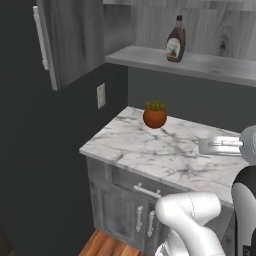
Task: Move the syrup bottle and shaker from the cabinet to the dining counter.
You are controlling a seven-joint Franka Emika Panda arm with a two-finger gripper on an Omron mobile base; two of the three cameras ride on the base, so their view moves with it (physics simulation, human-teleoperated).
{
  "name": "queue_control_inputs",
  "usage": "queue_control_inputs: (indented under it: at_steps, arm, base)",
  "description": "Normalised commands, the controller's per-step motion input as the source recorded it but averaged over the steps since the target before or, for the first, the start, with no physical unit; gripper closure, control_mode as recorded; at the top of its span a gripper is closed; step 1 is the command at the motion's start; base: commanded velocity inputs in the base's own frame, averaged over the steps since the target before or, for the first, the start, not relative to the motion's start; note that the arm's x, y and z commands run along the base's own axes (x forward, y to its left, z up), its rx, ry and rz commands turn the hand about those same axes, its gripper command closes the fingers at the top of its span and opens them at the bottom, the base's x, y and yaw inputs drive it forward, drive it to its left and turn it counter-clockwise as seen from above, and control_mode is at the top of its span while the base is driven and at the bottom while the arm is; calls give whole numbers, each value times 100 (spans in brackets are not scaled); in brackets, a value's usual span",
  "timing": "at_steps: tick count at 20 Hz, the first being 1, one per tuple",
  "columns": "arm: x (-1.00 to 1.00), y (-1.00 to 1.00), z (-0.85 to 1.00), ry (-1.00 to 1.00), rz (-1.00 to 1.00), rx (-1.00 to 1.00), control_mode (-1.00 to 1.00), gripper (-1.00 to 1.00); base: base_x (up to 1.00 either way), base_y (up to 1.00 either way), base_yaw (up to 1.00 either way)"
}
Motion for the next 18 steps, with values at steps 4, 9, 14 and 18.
queue_control_inputs:
  at_steps: [4,9,14,18]
  arm:
    - [0,0,0,0,0,0,100,-100]
    - [0,0,0,0,0,0,100,-100]
    - [0,0,0,0,0,0,100,-100]
    - [0,0,0,0,0,0,100,-100]
  base:
    - [58,0,0]
    - [65,0,0]
    - [66,0,0]
    - [59,0,0]
